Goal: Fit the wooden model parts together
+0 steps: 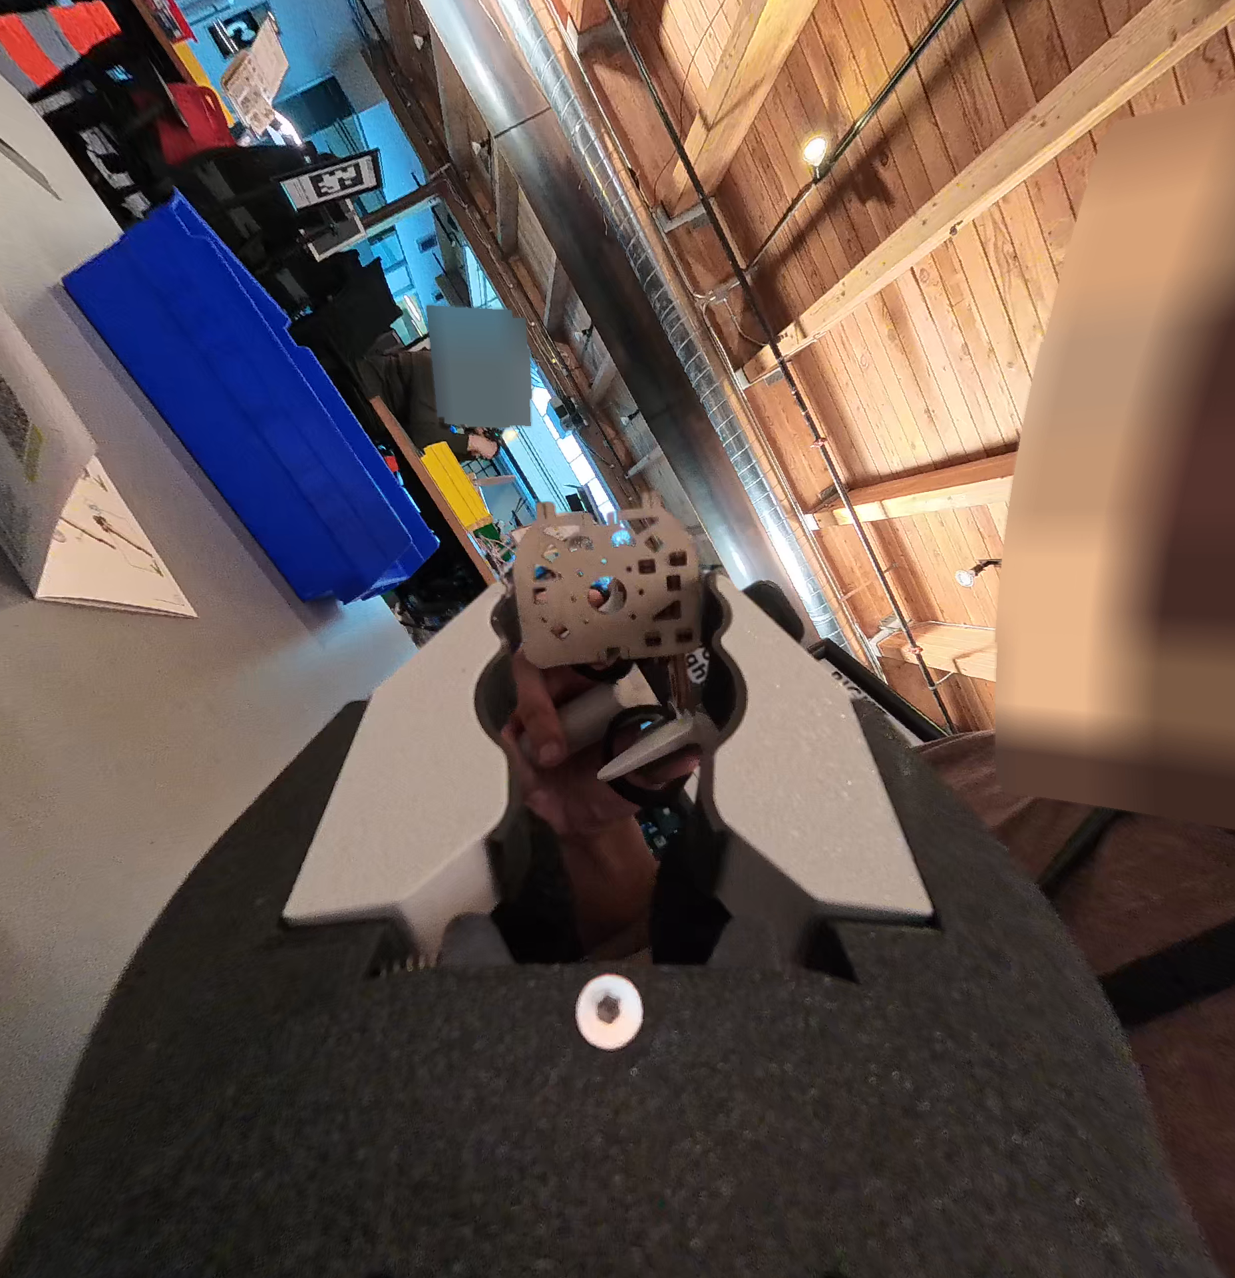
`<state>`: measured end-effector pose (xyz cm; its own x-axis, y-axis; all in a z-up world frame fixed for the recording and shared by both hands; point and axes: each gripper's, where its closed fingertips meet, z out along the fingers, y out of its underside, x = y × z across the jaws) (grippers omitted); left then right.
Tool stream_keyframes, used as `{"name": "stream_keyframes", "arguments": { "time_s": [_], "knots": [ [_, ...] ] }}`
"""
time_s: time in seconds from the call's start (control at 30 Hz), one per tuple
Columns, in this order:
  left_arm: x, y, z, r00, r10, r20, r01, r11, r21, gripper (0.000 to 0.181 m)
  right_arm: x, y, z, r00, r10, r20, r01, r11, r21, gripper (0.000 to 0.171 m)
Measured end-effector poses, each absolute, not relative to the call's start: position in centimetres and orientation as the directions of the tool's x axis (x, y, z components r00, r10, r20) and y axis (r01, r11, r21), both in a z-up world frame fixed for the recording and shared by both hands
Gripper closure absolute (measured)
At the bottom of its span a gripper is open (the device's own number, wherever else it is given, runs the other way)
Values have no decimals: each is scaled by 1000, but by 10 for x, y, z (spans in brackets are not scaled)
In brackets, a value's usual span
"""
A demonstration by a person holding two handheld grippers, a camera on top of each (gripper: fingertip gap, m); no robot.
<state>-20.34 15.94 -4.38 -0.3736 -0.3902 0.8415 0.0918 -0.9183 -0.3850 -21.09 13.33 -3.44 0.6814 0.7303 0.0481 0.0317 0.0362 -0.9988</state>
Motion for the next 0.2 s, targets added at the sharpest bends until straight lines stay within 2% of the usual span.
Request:
{"name": "stream_keyframes", "arguments": {
  "time_s": [0.07,0.2],
  "knots": [
    [-204,160,-44,-394,-355,848,80,-932,-354,131,-210,134,-37,671,741,23,21,12,-1000,120],
    [-204,155,-41,-505,-180,844,-1,-978,-209,131,-212,133,-42,645,762,53,79,3,-997,114]
  ]
}}
